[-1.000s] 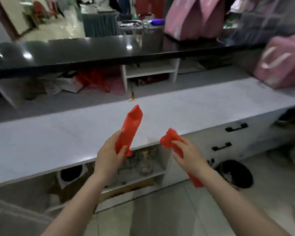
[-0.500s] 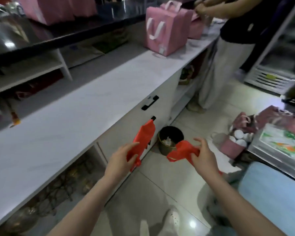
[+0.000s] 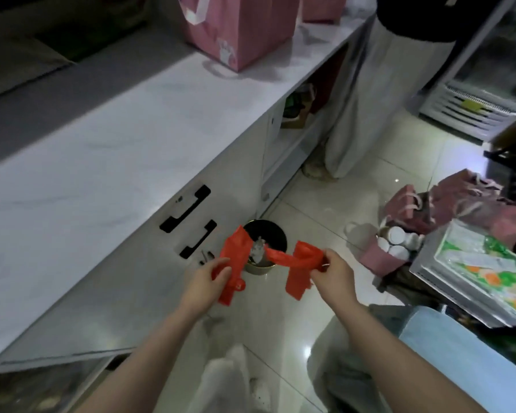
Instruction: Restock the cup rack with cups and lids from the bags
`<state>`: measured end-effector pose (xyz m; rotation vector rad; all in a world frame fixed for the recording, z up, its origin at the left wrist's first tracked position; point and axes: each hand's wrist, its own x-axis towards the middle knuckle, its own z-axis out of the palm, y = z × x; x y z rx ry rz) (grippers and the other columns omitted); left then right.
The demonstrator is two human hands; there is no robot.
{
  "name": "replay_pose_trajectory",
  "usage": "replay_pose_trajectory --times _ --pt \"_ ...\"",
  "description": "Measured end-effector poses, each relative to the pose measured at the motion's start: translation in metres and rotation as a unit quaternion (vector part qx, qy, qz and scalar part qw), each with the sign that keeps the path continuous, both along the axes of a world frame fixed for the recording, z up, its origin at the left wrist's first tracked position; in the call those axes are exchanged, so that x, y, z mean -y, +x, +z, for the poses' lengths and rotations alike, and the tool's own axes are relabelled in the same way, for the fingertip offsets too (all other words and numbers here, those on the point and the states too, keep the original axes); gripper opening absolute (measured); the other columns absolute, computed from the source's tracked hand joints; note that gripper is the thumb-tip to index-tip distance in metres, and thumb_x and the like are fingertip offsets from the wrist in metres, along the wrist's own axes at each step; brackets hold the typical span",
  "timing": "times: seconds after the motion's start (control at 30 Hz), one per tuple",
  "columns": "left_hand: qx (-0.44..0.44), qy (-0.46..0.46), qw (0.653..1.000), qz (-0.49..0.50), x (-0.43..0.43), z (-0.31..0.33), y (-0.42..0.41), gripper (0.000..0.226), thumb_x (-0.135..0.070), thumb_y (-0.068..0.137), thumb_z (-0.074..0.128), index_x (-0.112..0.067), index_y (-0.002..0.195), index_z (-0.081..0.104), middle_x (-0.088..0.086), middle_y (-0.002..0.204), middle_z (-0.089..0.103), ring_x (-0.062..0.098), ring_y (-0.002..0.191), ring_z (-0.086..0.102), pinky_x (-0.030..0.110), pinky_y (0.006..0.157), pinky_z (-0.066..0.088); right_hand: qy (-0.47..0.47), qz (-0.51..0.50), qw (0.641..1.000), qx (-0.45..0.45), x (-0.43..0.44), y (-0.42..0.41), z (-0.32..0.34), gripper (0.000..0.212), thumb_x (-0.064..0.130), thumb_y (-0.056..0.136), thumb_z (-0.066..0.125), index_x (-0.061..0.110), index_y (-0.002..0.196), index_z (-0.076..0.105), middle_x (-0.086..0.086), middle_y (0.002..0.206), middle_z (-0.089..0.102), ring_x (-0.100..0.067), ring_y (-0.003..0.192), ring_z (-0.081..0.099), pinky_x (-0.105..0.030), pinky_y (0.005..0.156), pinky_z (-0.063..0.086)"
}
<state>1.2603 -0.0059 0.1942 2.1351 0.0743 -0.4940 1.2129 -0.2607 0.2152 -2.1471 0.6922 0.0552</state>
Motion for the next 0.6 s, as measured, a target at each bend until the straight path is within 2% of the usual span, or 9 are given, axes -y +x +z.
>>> replay_pose_trajectory --times 0.03,0.13,0.23,0.33,0.43,0.5,0.53,0.57,0.6 --pt "-0.020 -0.013 1.000 0.005 0.009 -0.012 0.015 0.022 -0.019 0.094 0.057 -0.017 0.115 0.064 0.002 0.111 0.064 0.013 0.094 0.059 0.016 0.076 0.042 0.008 0.003 1.000 -0.012 0.007 0.014 -0.011 0.027 0.002 0.073 0.062 0.023 0.090 0.060 0.003 0.081 0.067 -0.012 0.074 0.062 -0.011 0.056 0.040" --pt "-0.074 -0.028 0.996 0.032 0.036 -0.050 0.061 0.020 -0.021 0.095 0.055 -0.018 0.112 0.064 0.003 0.110 0.064 0.015 0.095 0.060 0.025 0.080 0.045 0.022 -0.006 0.999 -0.028 0.025 0.055 -0.048 0.027 0.004 0.073 0.065 0.026 0.086 0.058 0.012 0.075 0.065 -0.007 0.071 0.062 -0.008 0.054 0.041" --pt "-0.116 -0.044 0.991 0.052 0.060 -0.090 0.101 0.014 -0.023 0.096 0.052 -0.022 0.102 0.064 0.003 0.104 0.066 0.004 0.081 0.061 0.017 0.068 0.045 0.041 -0.007 0.999 -0.034 0.039 0.098 -0.086 0.024 0.008 0.075 0.068 0.027 0.085 0.057 0.013 0.076 0.064 -0.002 0.072 0.061 -0.008 0.054 0.041" --pt "-0.164 -0.034 0.983 0.070 0.080 -0.123 0.134 0.021 -0.026 0.097 0.051 -0.019 0.112 0.063 0.002 0.105 0.066 0.011 0.083 0.061 0.017 0.067 0.045 0.043 0.000 0.998 -0.039 0.052 0.141 -0.123 0.021 0.008 0.077 0.068 0.021 0.090 0.059 0.008 0.079 0.065 -0.006 0.074 0.061 -0.014 0.059 0.042" --pt "-0.227 -0.082 0.964 0.112 0.105 -0.147 0.159 0.024 -0.023 0.098 0.050 -0.015 0.119 0.057 0.008 0.108 0.064 0.014 0.083 0.062 0.017 0.068 0.050 0.061 0.020 0.997 -0.050 0.060 0.173 -0.157 0.027 0.007 0.076 0.069 0.027 0.090 0.056 0.014 0.079 0.063 0.001 0.074 0.060 -0.008 0.058 0.043" --pt "-0.220 -0.090 0.964 0.119 0.120 -0.162 0.170 0.026 -0.021 0.098 0.049 -0.013 0.121 0.057 0.004 0.105 0.061 0.002 0.076 0.056 0.007 0.058 0.046 0.084 0.061 0.993 -0.063 0.065 0.191 -0.182 0.032 0.007 0.076 0.070 0.031 0.091 0.056 0.014 0.082 0.065 -0.001 0.078 0.063 -0.008 0.062 0.045" --pt "-0.215 -0.103 0.964 0.115 0.128 -0.165 0.178 0.026 -0.023 0.099 0.047 -0.018 0.123 0.055 0.001 0.103 0.060 -0.001 0.077 0.054 0.005 0.057 0.043 0.099 0.085 0.989 -0.075 0.068 0.200 -0.193 0.033 0.007 0.076 0.071 0.033 0.092 0.057 0.014 0.085 0.067 -0.003 0.082 0.065 -0.011 0.068 0.048" --pt "-0.219 -0.117 0.963 0.108 0.133 -0.173 0.185 0.026 -0.028 0.100 0.045 -0.026 0.125 0.052 -0.003 0.104 0.058 0.001 0.082 0.055 0.008 0.061 0.044 0.122 0.106 0.983 -0.088 0.072 0.207 -0.208 0.036 0.008 0.076 0.073 0.034 0.097 0.058 0.013 0.091 0.068 -0.004 0.087 0.065 -0.015 0.074 0.050" --pt "-0.221 -0.123 0.962 0.102 0.137 -0.179 0.192 0.027 -0.034 0.100 0.042 -0.034 0.127 0.045 -0.006 0.110 0.055 0.007 0.095 0.057 0.015 0.071 0.046 0.150 0.135 0.975 -0.098 0.074 0.215 -0.219 0.040 0.008 0.077 0.073 0.032 0.106 0.060 0.012 0.101 0.068 -0.004 0.095 0.064 -0.016 0.082 0.050"
